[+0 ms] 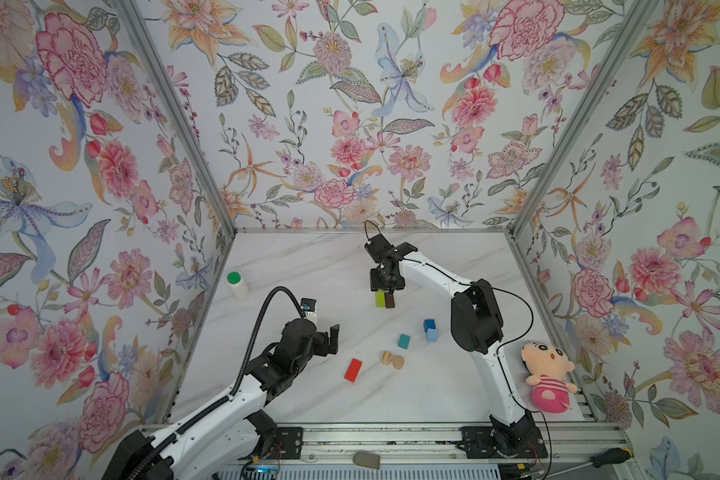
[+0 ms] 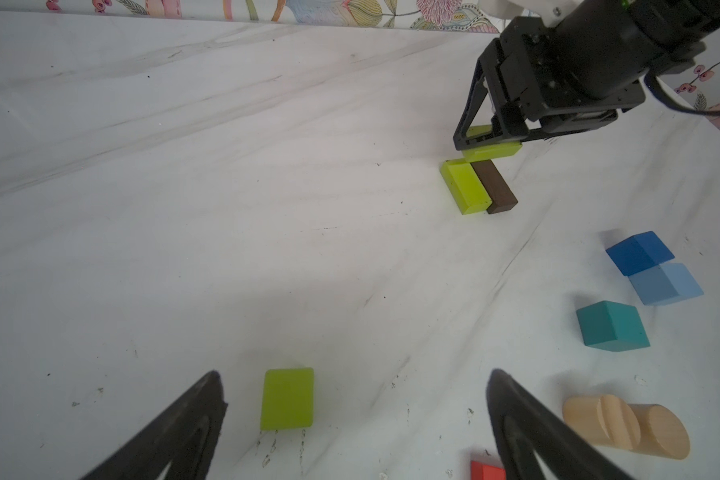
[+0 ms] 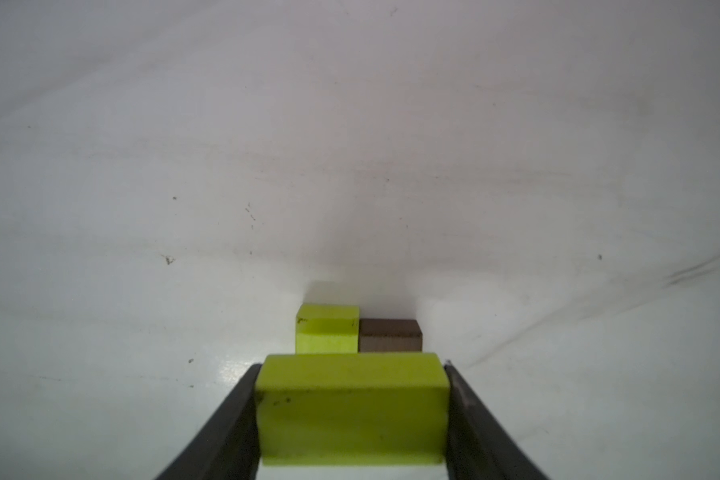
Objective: Build the wood block tower
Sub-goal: 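Carry the lime-green bar over the brown and green pair, then lower the bar onto the brown and green pair and open the right gripper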
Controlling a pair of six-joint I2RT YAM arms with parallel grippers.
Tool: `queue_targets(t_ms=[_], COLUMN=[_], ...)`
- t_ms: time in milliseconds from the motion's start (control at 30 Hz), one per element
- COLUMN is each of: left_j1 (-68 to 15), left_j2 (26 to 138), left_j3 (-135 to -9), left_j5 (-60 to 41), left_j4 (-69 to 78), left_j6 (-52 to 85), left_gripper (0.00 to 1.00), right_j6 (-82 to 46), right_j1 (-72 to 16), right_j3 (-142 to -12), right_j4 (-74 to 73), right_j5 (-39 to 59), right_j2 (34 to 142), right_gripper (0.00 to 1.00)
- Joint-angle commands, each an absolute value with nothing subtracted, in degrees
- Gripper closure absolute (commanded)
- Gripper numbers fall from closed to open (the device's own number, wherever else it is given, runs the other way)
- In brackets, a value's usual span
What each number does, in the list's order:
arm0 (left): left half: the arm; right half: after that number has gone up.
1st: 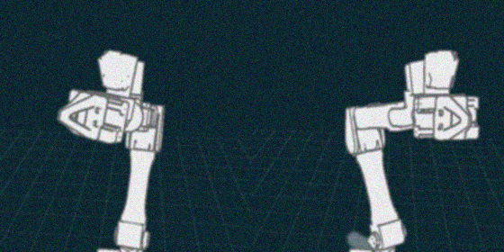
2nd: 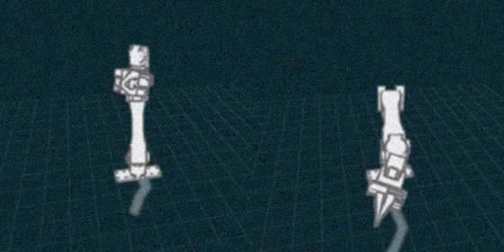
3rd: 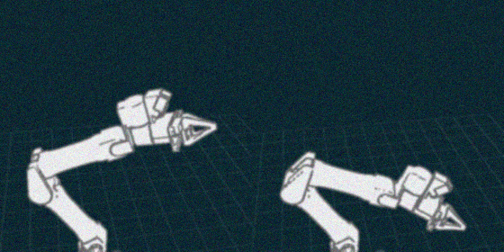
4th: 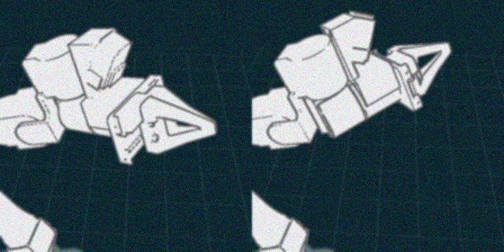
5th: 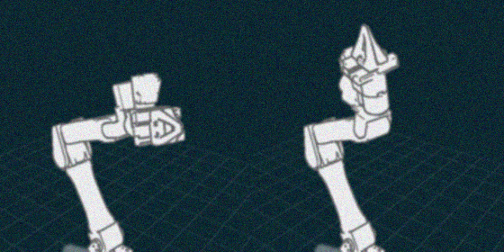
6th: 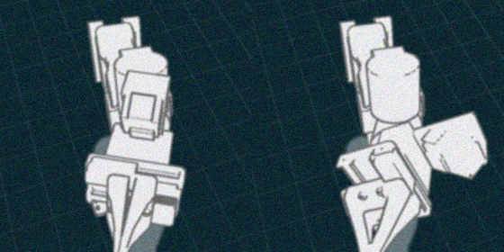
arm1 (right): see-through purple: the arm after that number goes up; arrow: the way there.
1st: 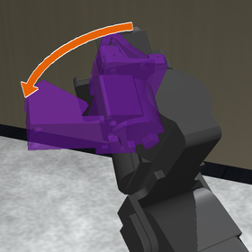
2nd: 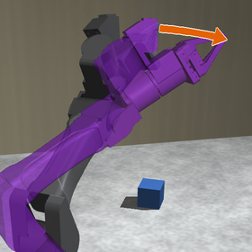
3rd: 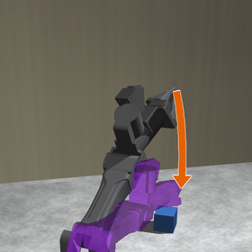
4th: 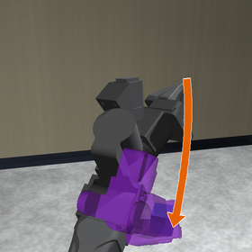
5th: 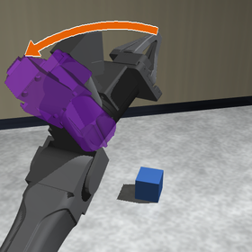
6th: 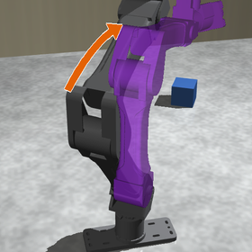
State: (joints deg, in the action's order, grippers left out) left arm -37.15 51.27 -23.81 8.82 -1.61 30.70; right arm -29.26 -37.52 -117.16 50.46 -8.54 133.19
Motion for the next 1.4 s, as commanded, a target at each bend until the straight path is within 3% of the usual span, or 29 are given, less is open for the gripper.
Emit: queue_targets(t_ms=[0, 733, 833, 1000, 1367], left_j1=[-36.9, -36.7, -36.6, -36.5, -36.5], left_j2=[51.8, 52.7, 52.6, 52.6, 51.8], left_j3=[-24.7, -24.5, -24.5, -24.9, -26.1], left_j5=[7.6, 7.8, 7.8, 8.0, 8.2], left_j4=[-0.9, -0.6, -0.5, -0.9, -2.2], left_j6=[29.5, 29.4, 29.4, 29.3, 29.5], left_gripper=[0.01, 0.01, 0.01, 0.01, 0.01], right_j6=[-30.1, -29.5, -29.4, -28.8, -26.8], right_j1=[-37.6, -37.4, -37.4, -37.5, -37.9], right_j3=[-116.3, -117.0, -117.1, -117.5, -114.5], right_j4=[51.7, 51.7, 51.7, 51.7, 51.6], right_j5=[-8.7, -8.0, -7.9, -7.9, -7.9], right_j2=[134.7, 137.1, 137.2, 135.9, 127.2], right_gripper=[0.46, 0.42, 0.35, 0.15, 0.10])
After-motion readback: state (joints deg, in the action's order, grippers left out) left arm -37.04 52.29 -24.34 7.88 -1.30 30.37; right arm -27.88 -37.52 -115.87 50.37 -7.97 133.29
